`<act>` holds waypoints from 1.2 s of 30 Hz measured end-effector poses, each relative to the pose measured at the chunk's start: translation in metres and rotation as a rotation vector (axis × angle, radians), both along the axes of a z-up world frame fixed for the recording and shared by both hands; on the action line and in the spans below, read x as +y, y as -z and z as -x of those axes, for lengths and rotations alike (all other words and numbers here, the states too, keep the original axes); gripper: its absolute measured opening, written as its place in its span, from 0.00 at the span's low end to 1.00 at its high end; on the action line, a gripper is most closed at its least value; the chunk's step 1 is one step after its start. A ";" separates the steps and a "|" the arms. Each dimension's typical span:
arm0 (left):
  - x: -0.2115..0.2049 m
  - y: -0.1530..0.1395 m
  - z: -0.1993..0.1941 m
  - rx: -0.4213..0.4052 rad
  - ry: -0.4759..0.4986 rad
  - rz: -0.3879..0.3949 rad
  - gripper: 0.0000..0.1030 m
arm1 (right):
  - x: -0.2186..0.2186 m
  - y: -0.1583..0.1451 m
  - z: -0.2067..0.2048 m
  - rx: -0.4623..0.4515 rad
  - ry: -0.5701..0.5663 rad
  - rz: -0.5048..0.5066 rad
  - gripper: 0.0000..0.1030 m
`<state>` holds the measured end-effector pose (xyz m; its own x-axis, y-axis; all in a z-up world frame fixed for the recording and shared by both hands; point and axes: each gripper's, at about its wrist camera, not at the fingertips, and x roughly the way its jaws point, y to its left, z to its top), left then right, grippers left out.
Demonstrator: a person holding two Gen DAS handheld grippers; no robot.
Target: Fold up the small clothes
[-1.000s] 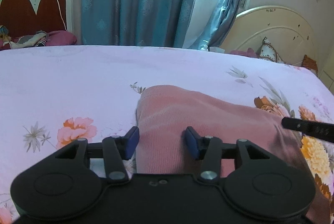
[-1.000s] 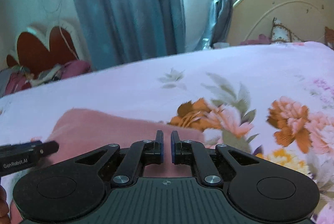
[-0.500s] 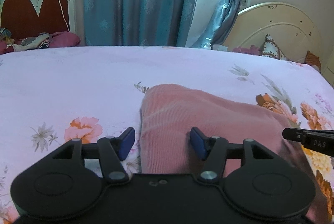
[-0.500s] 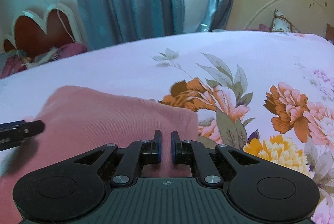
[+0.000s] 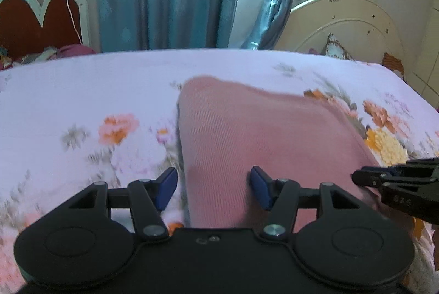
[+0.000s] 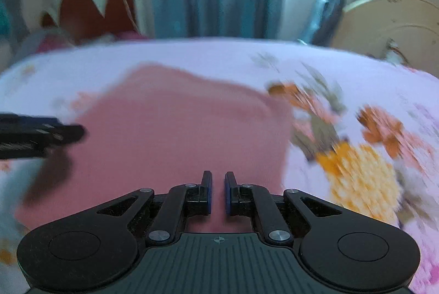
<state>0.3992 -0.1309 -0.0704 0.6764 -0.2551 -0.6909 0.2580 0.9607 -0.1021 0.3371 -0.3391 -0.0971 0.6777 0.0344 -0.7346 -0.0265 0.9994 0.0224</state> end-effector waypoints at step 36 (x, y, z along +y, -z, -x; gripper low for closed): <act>0.027 0.003 0.032 0.167 0.117 0.094 0.77 | 0.004 -0.030 0.069 0.016 0.189 -0.105 0.14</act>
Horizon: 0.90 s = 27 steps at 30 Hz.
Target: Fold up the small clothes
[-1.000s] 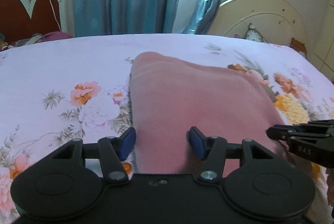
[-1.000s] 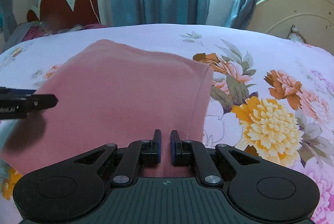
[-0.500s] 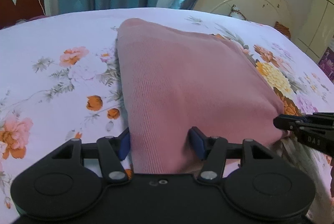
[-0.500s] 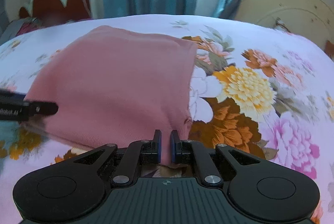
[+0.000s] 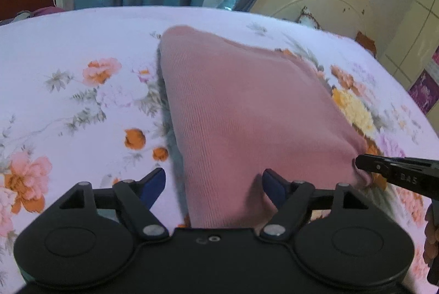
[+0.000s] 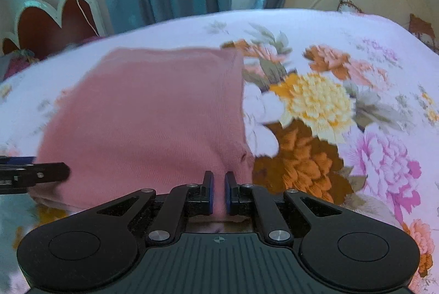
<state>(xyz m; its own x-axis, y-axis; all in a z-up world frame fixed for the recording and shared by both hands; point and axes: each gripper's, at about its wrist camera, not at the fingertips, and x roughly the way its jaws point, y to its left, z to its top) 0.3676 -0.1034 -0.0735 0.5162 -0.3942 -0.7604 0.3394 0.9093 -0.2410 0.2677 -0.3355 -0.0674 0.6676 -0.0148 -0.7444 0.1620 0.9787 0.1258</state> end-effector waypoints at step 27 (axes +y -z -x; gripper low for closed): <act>-0.016 0.029 -0.093 0.125 -0.074 0.161 0.66 | -0.068 0.043 -0.110 -0.010 -0.024 -0.371 0.49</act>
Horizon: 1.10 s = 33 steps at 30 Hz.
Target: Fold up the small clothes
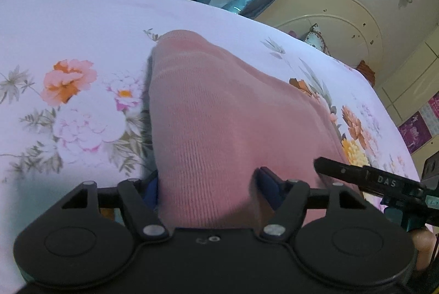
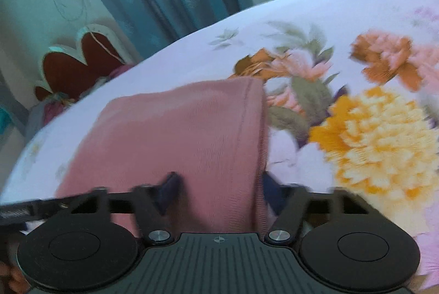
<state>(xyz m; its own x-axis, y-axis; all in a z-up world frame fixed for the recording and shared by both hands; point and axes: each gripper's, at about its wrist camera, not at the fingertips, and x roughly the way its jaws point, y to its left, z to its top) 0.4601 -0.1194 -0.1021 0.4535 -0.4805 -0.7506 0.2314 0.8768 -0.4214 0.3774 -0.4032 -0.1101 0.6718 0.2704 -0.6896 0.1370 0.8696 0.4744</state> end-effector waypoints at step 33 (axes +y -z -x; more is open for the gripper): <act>0.275 -0.096 0.037 -0.213 -0.093 -0.062 0.32 | 0.317 -0.076 -0.037 -0.120 -0.186 -0.162 0.20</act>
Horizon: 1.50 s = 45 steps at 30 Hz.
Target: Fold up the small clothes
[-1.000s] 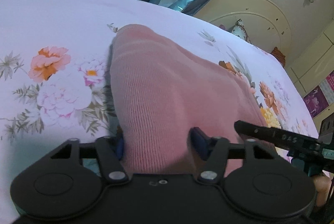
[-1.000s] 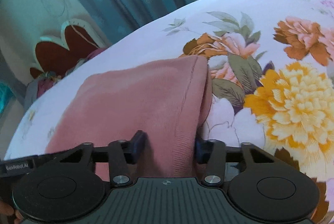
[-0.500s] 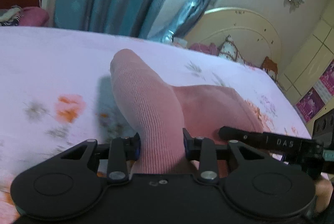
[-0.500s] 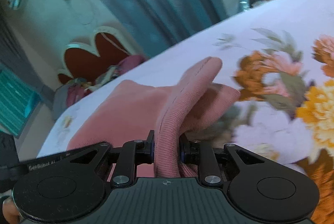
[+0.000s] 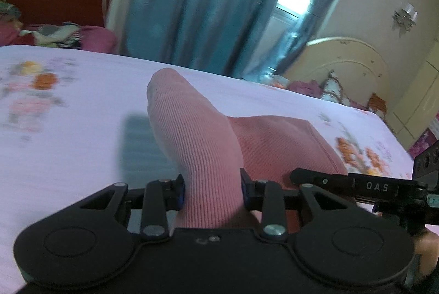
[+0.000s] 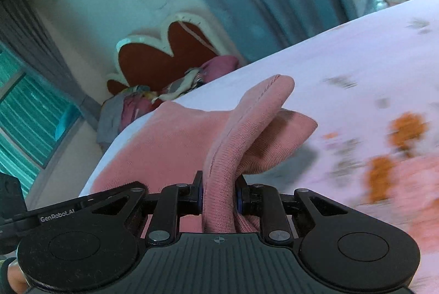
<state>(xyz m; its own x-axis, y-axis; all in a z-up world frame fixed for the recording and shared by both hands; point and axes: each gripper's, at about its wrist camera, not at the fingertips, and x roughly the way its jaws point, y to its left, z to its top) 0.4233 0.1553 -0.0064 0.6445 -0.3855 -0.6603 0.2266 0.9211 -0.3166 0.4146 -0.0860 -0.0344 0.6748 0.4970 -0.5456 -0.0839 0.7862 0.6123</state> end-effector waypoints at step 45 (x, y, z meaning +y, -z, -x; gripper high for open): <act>0.110 0.036 -0.019 -0.045 -0.165 -0.203 0.58 | 0.166 0.050 -0.070 -0.048 -0.040 0.424 0.24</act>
<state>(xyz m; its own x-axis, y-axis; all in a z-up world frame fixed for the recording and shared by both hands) 0.4421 0.2657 -0.0424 0.7184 -0.1355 -0.6823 0.0780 0.9904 -0.1145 0.4845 0.0801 -0.0843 0.6893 0.2616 -0.6756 -0.1403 0.9631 0.2298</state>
